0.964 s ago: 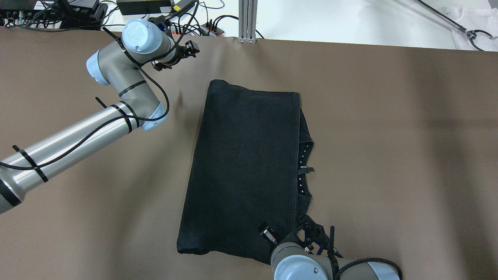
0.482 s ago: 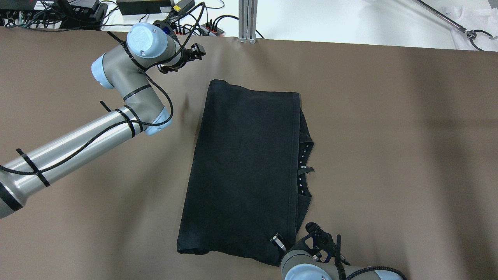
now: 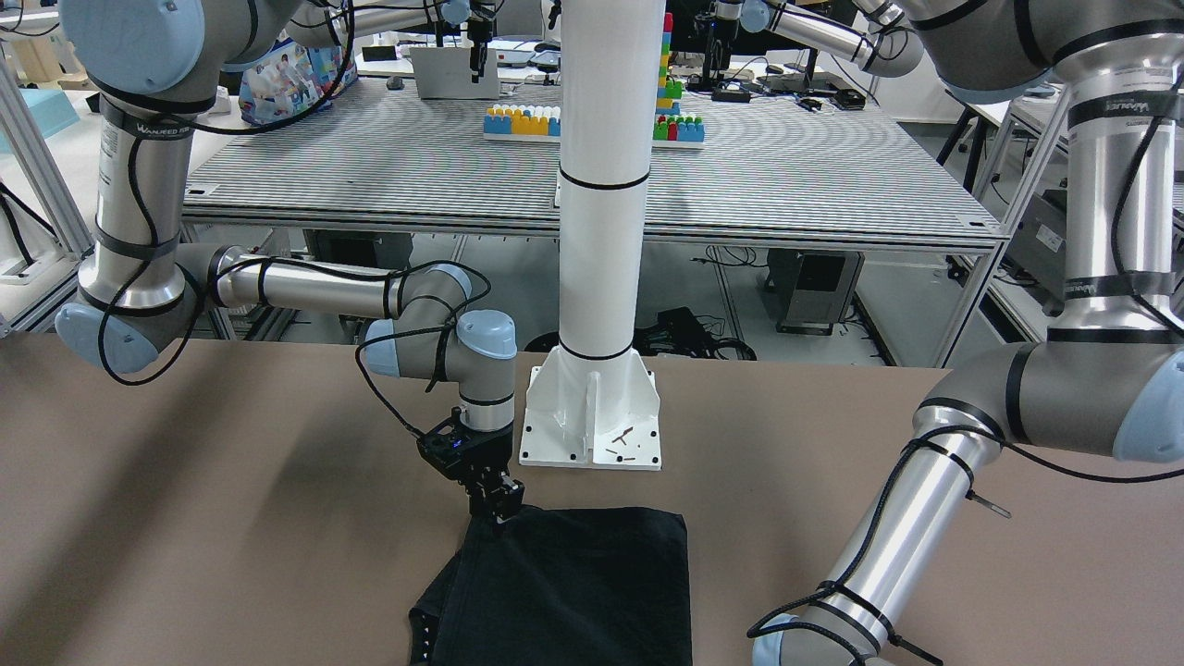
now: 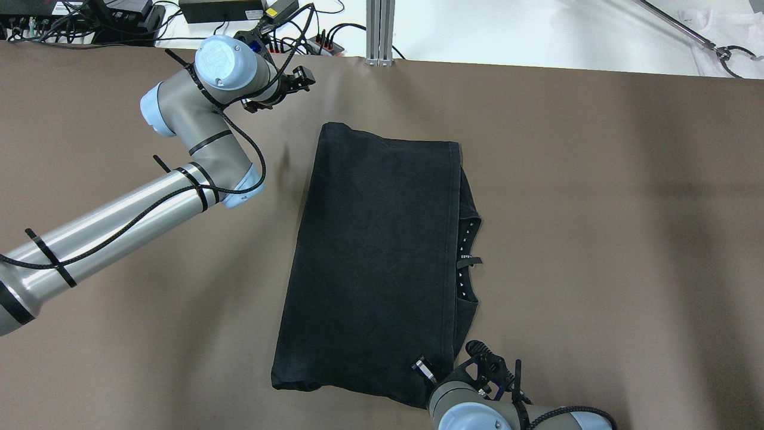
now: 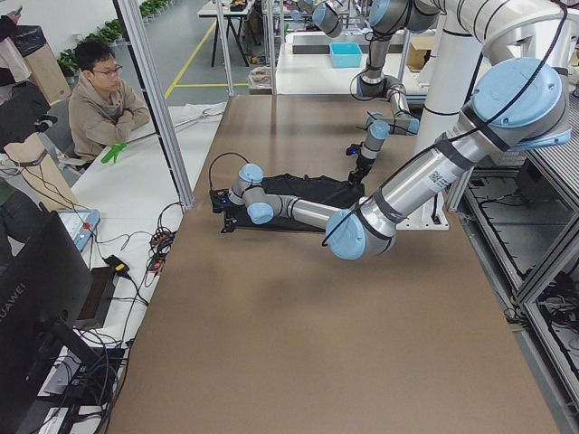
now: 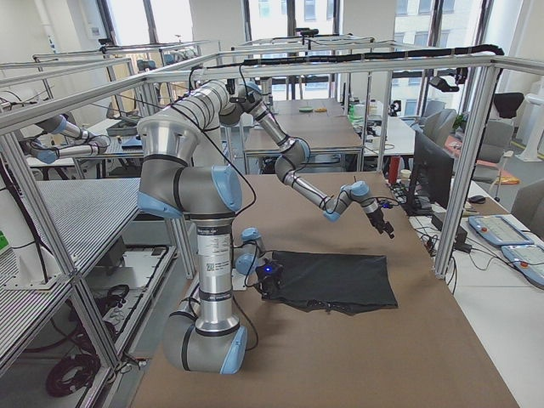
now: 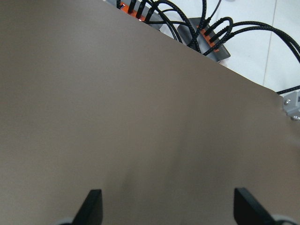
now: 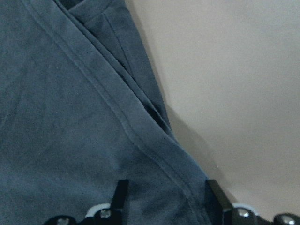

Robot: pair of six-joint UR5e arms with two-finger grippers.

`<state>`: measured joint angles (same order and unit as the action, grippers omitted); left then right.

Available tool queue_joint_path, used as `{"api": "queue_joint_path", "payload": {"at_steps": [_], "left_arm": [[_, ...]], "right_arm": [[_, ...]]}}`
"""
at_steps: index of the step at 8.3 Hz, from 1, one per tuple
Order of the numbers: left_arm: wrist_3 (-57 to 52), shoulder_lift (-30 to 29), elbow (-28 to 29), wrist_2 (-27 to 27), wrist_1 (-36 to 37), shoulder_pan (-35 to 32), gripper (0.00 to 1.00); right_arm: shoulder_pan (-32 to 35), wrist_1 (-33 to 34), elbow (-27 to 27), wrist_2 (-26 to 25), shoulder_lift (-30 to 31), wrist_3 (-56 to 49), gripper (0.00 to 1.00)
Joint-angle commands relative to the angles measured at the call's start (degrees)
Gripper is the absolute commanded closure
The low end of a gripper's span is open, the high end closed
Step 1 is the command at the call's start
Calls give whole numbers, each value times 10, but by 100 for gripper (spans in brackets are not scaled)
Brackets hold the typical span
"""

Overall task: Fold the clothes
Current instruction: 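Bring the left gripper down to the shirt corner nearest the robot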

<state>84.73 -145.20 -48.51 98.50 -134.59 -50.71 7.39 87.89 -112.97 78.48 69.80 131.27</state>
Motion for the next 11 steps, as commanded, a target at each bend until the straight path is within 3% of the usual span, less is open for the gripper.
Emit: {"api": "queue_joint_path", "payload": {"at_steps": [1,5,6,8,10,11], "left_arm": [[1,0,0,-1,0,1,0],[1,-2,0,-2,0,5,0],[1,-3,0,-2,0,5,0],[2,-3,-1,-2,0,5,0],[2,-3,0,-2,0,7,0],[3,-3,0,-2,0,8,0]], "right_arm": [[1,-7,5,-1,0,-1,36],[-1,-8,26,0,-4,0,38],[-1,-8,21,2,-5,1,49],[0,-8,22,2,-13,1,84],[0,-8,26,1,-18,0,97],[0,-7,16,2,-19,1,99]]}}
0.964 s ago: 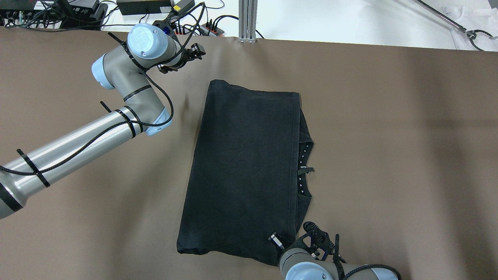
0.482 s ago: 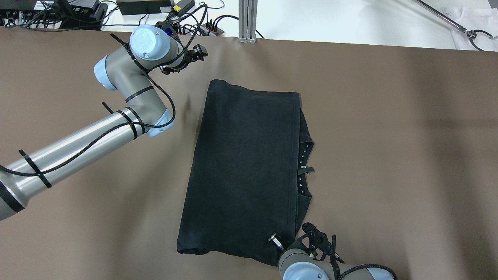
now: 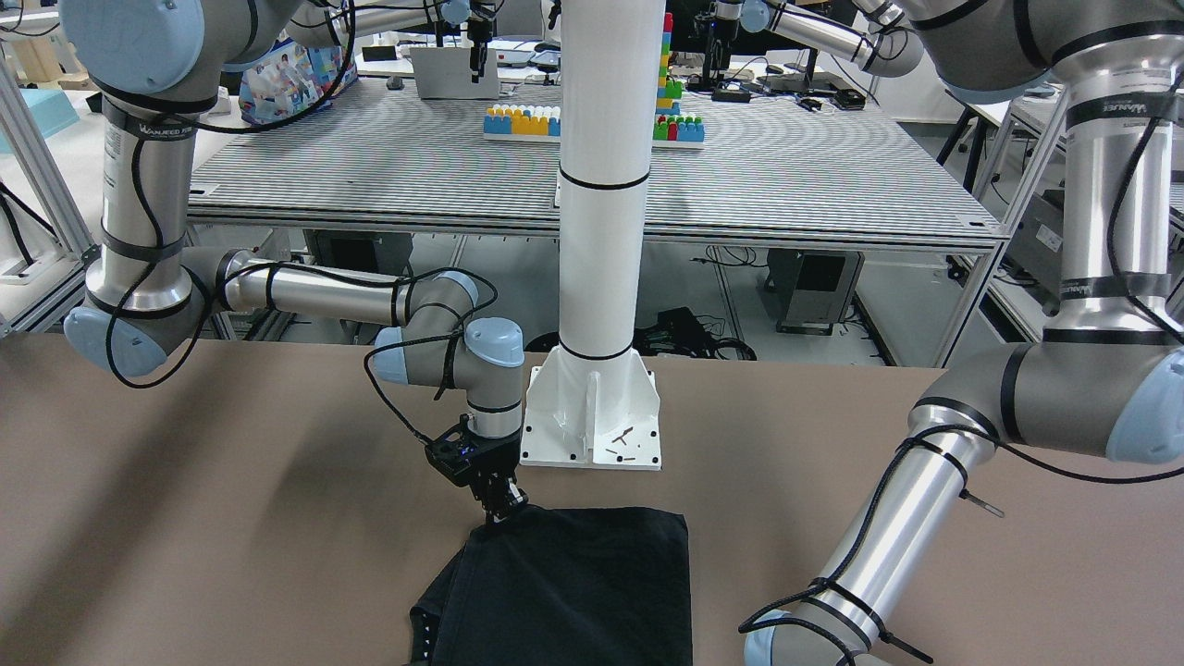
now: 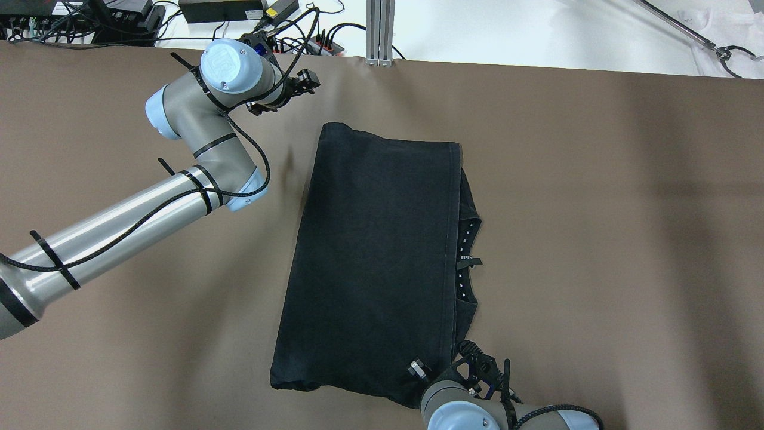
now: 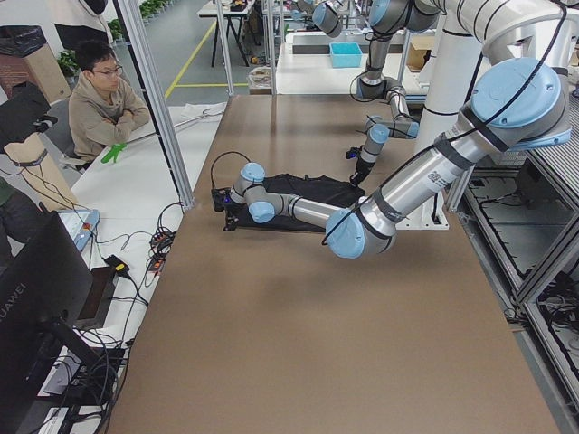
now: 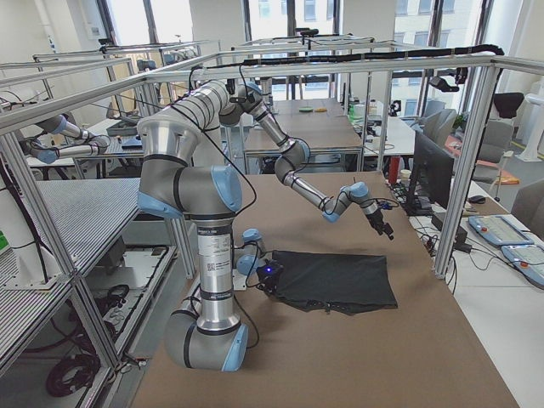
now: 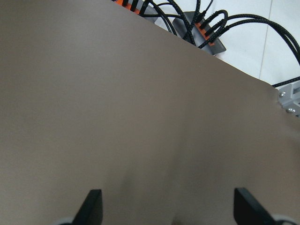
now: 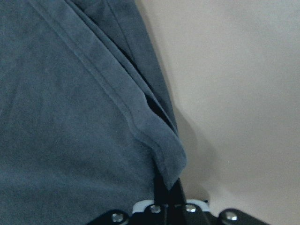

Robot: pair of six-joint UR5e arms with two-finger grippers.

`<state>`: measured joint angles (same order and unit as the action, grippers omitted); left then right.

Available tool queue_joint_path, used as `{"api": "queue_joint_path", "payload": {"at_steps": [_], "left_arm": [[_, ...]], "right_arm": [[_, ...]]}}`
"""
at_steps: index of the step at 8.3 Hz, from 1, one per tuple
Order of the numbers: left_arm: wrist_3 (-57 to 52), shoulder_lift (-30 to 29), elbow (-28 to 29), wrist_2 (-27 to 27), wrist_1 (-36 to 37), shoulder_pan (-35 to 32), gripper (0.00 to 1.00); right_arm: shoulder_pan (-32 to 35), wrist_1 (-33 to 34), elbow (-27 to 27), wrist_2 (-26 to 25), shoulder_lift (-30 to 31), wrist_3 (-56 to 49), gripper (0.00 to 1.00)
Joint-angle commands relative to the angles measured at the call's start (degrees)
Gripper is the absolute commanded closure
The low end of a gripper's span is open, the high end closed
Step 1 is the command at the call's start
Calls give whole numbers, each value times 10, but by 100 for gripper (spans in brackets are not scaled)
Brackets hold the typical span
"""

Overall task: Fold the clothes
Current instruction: 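Bring the left gripper down to the shirt corner nearest the robot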

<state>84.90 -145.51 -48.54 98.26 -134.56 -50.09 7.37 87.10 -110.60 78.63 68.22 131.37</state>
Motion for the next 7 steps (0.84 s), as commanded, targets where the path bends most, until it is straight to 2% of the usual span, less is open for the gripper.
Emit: {"api": "queue_joint_path", "payload": {"at_steps": [1,3,4,5,7], "left_arm": [[2,2,-1,0,0,2,0],[16,7,-20,-1,-1,1,0],[27,38,-62,-11,0,6,0],[41,85,-125,-13,0,27,0],[94,216,-303,-52,0,99,0]], "right_arm": [[2,1,-10,0,-6,0,100],[11,6,-59,6,-3,-1,100],[10,6,-59,6,-2,0,100],[10,5,-59,7,0,-1,100],[6,3,-58,7,1,-1,100]]}}
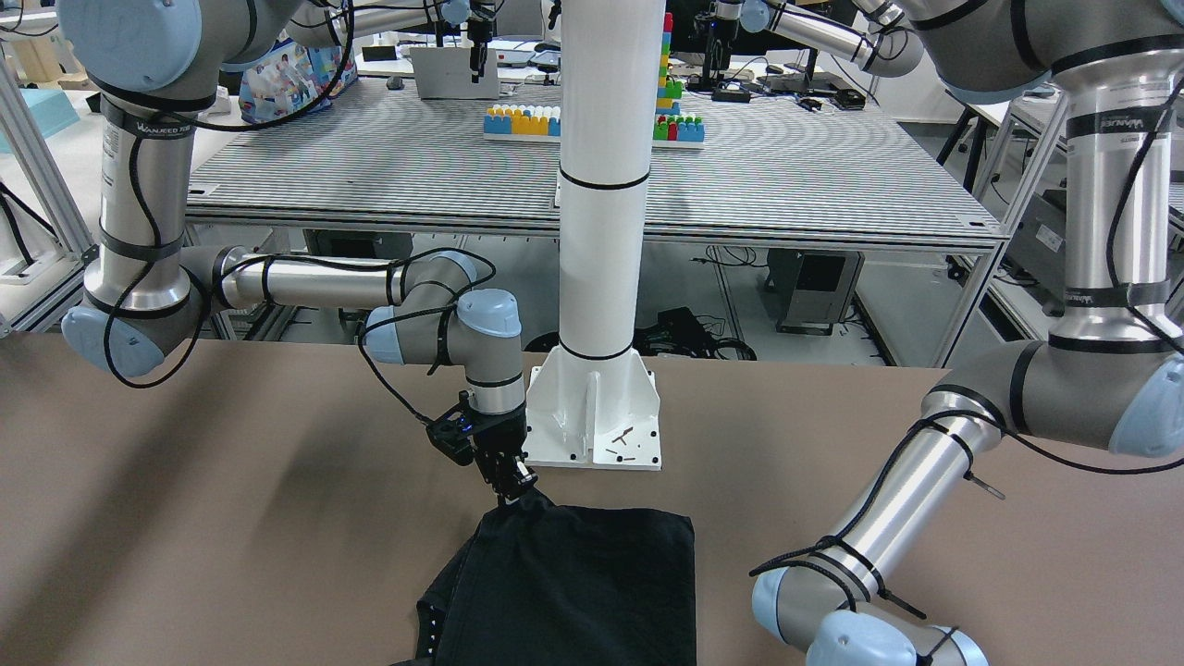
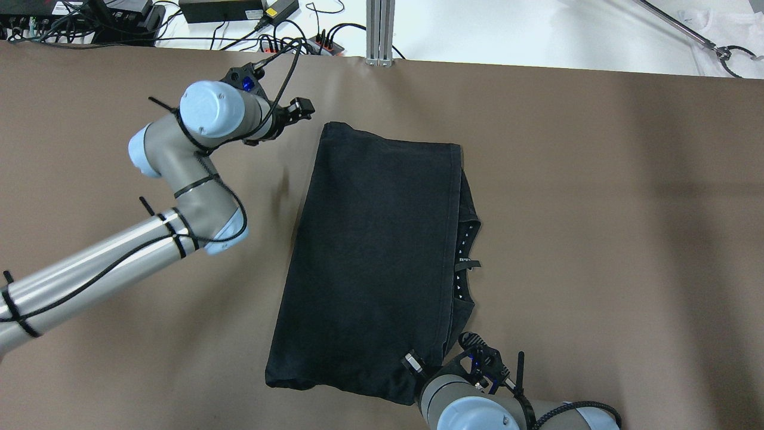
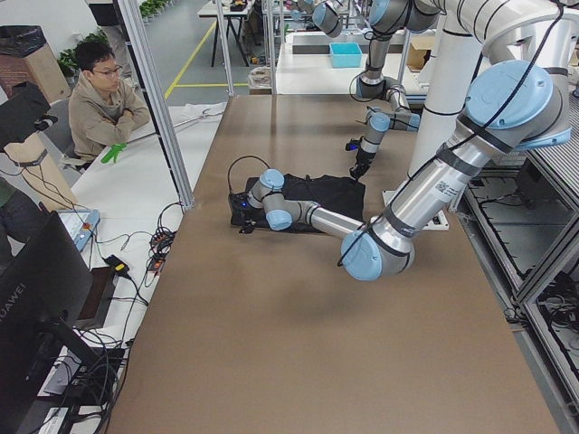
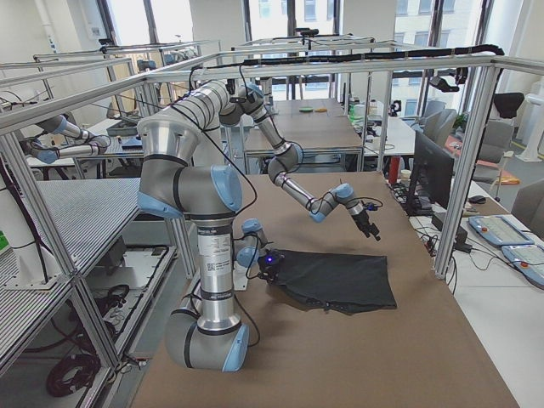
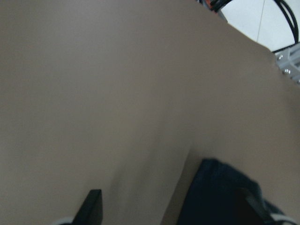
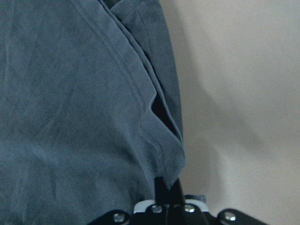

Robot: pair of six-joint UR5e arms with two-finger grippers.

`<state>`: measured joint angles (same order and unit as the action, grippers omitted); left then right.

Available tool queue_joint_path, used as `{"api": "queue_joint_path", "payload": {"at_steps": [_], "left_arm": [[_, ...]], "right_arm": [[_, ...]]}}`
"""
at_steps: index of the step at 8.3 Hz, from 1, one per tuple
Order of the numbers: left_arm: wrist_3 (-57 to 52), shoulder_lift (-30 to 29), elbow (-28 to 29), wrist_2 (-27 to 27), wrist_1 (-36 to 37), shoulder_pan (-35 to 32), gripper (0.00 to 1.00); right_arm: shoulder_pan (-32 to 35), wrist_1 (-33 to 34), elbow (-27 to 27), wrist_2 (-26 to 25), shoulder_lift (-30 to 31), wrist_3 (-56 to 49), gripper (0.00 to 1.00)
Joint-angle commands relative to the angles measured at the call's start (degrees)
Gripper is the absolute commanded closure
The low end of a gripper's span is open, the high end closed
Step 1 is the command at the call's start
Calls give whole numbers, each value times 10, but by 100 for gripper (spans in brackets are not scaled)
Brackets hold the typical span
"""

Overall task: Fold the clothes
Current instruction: 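Bring the left gripper down to the shirt corner nearest the robot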

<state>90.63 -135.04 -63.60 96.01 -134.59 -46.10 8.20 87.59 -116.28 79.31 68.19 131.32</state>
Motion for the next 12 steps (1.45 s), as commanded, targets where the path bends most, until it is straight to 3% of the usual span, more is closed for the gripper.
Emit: {"api": "queue_joint_path", "payload": {"at_steps": [1,3,5,7,9,10,12], "left_arm": [[59,183,-254,-31,0,84,0],[97,314,-408,-35,0,136,0],[156,348,-439,-136,-1,246,0],[204,367,-444,-183,-1,321,4],[248,390,-459,-215,-1,368,25],[268,390,-463,-248,-1,390,40],[279,390,-460,-253,-1,402,52]], "right_arm": [[-2,-2,-1,1,0,1,100],[-2,-4,-3,1,2,1,100],[-2,-4,-2,1,3,1,100],[-2,-5,-1,1,3,1,100],[-2,-5,-2,1,3,1,100],[-2,-5,-2,1,3,1,100],[-2,-5,-2,1,3,1,100]]}}
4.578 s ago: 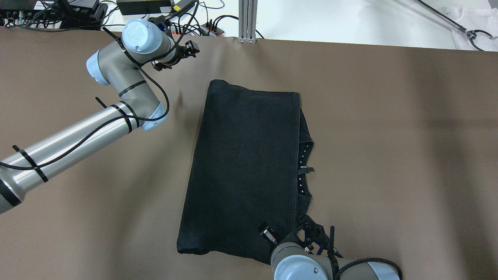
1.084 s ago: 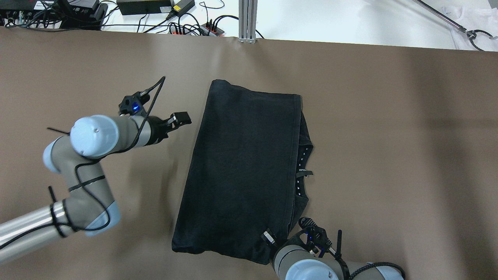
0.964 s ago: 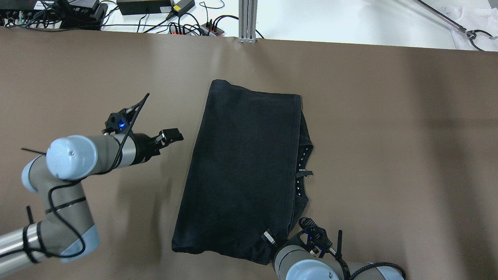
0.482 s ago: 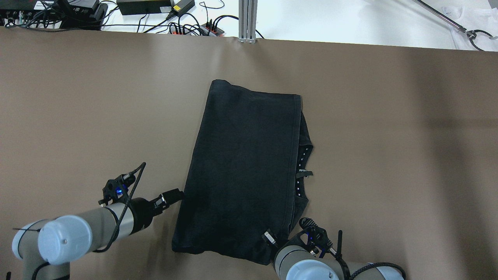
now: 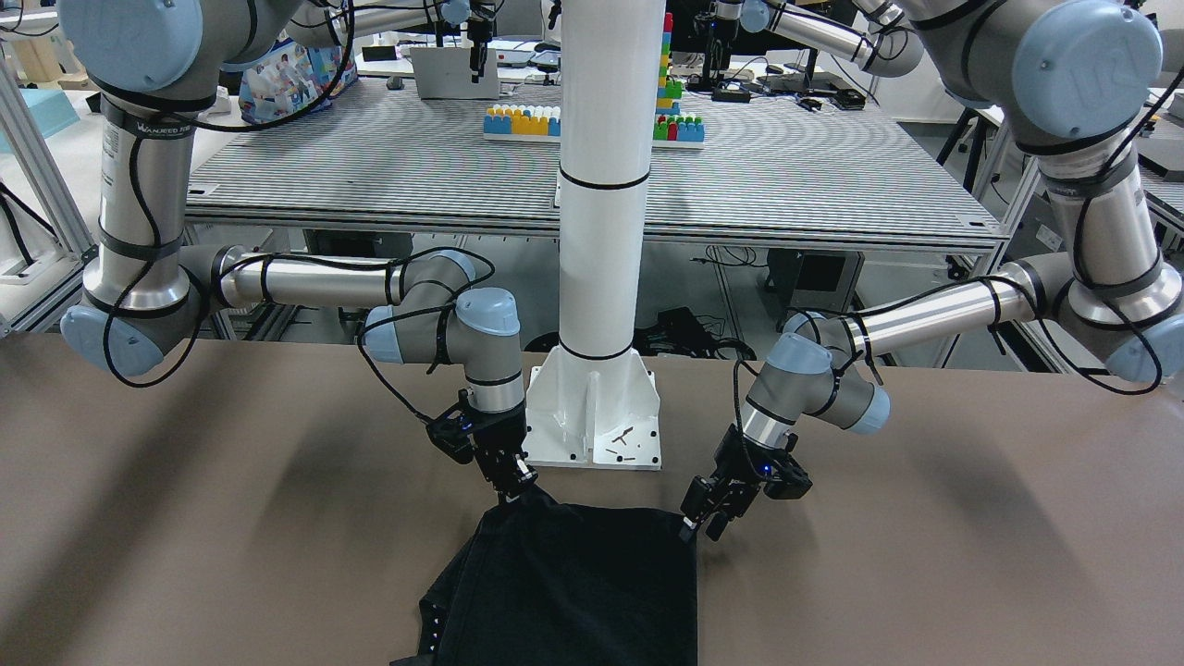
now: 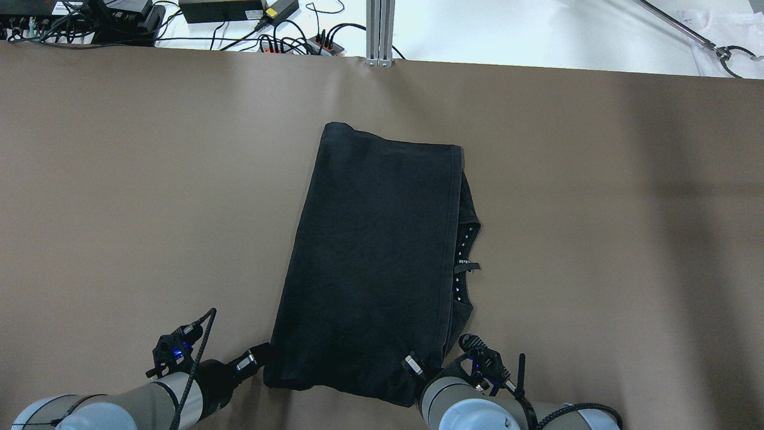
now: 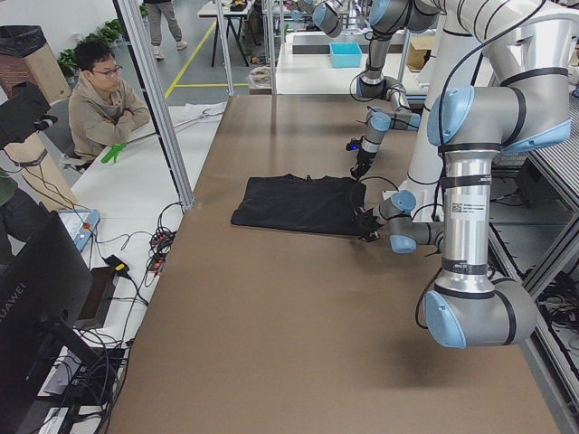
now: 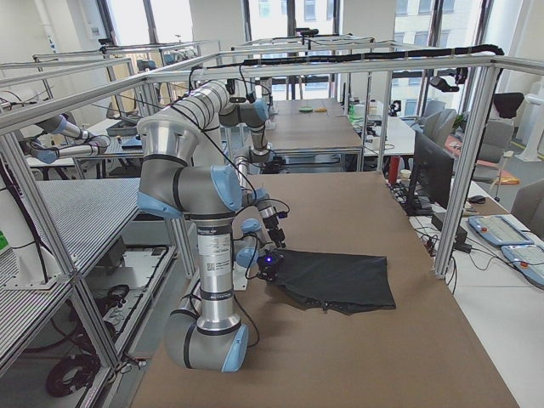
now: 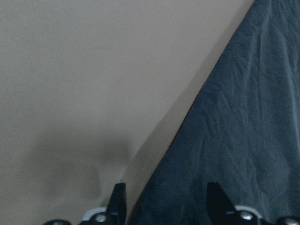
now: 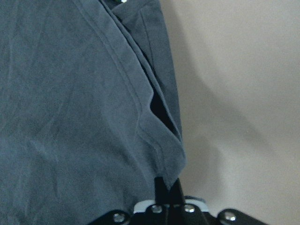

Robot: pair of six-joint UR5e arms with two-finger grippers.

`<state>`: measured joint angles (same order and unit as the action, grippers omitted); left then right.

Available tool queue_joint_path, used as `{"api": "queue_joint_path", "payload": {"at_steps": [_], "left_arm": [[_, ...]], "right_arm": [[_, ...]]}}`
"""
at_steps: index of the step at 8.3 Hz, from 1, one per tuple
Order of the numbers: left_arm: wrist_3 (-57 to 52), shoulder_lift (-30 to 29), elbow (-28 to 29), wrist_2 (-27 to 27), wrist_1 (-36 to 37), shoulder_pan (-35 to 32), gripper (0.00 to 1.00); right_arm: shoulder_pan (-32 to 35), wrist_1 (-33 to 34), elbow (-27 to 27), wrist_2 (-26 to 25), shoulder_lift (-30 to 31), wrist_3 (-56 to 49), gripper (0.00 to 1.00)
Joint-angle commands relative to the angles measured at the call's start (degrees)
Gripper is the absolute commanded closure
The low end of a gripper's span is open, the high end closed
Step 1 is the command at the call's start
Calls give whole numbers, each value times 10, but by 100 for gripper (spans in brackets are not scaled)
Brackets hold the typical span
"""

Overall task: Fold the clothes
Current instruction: 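Bring the left gripper down to the shirt corner nearest the robot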

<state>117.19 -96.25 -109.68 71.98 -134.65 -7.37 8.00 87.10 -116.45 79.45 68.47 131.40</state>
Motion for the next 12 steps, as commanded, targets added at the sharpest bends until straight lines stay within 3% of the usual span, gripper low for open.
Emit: {"api": "queue_joint_path", "payload": {"at_steps": [1,4,6,7,12], "left_arm": [[14,2,3,-11,-1,15,53],[23,0,6,-16,-1,17,54],[26,0,5,-19,-1,20,44],[27,-3,4,-23,-1,21,44],[43,-6,5,-25,-3,31,65]], "right_arm": [[0,0,-1,-1,1,0,100],[0,0,-2,-1,1,0,100],[0,0,-1,-1,1,0,100],[0,0,-2,-1,1,1,100],[0,0,-2,-1,1,1,100]]}}
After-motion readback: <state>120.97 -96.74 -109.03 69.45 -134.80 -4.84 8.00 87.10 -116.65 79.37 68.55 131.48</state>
